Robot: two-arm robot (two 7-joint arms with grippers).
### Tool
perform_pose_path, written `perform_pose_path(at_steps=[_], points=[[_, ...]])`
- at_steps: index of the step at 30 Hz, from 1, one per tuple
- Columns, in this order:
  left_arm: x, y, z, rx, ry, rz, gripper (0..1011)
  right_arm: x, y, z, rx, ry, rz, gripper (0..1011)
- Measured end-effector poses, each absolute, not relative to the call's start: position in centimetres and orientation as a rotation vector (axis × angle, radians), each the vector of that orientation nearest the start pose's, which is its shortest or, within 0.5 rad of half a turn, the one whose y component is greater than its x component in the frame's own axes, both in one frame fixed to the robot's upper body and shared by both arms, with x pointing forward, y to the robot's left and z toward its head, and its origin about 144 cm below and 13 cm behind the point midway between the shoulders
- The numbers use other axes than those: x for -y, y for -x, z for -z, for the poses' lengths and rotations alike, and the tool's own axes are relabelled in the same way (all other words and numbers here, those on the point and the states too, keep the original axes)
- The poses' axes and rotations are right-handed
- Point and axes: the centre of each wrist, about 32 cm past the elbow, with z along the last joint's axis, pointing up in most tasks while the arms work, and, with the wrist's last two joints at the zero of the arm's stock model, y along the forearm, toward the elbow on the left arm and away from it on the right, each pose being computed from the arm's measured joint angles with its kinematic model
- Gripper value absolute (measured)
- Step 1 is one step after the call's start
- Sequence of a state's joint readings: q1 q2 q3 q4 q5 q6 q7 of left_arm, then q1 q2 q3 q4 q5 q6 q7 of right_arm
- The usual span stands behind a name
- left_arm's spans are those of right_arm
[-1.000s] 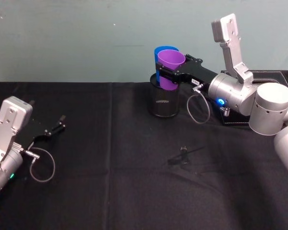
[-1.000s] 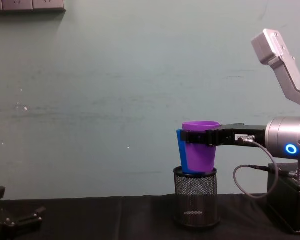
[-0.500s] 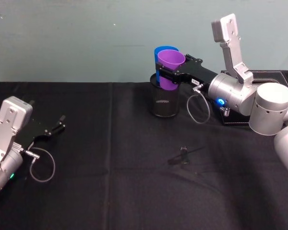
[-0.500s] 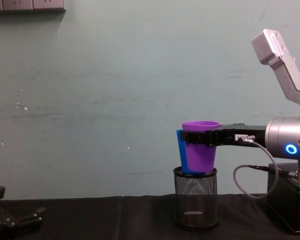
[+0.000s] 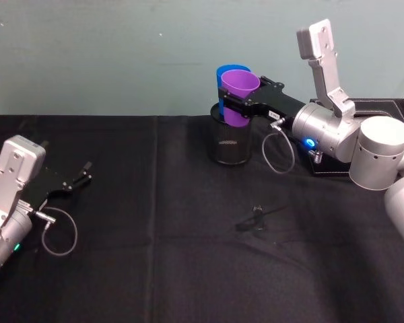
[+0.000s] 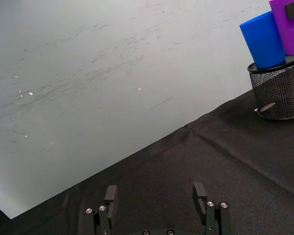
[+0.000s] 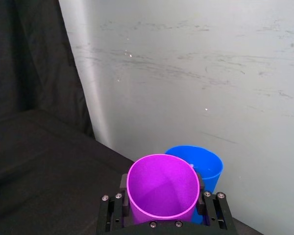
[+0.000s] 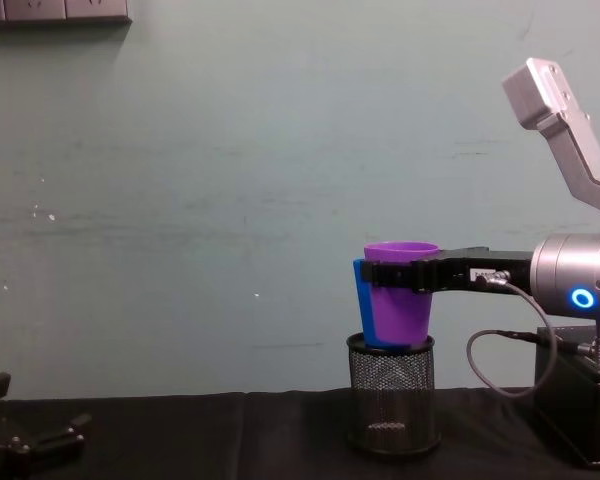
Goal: Pick up one cup with a gripper and tap it against the other cup.
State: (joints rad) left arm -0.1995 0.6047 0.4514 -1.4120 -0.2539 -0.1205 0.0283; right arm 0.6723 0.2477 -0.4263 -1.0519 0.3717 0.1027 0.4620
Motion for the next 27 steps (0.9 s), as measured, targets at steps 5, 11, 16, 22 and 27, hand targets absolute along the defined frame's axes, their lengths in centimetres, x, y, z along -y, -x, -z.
perform_pose_path(at_steps=[5, 11, 16, 22, 27], points=[[-30.97, -48.86, -113.98, 0.285, -0.304, -1.248, 1000, 22.60, -62.49, -123.20, 0.004, 0.097, 0.885, 736], [-30.97, -48.86, -113.98, 0.285, -0.304, -1.248, 1000, 22.60, -62.49, -123.20, 0.004, 0.097, 0.885, 736], [-30.97, -48.86, -113.98, 0.285, -0.304, -1.248, 1000, 22.61, -62.49, -123.20, 0.004, 0.097, 0.885, 736], [-30.97, -48.86, -113.98, 0.285, -0.304, -1.248, 1000, 22.60, -62.49, -123.20, 0.004, 0.097, 0.885, 736], [-30.96, -48.86, -113.98, 0.285, -0.304, -1.248, 1000, 22.60, -62.49, -123.20, 0.004, 0.097, 0.885, 735]])
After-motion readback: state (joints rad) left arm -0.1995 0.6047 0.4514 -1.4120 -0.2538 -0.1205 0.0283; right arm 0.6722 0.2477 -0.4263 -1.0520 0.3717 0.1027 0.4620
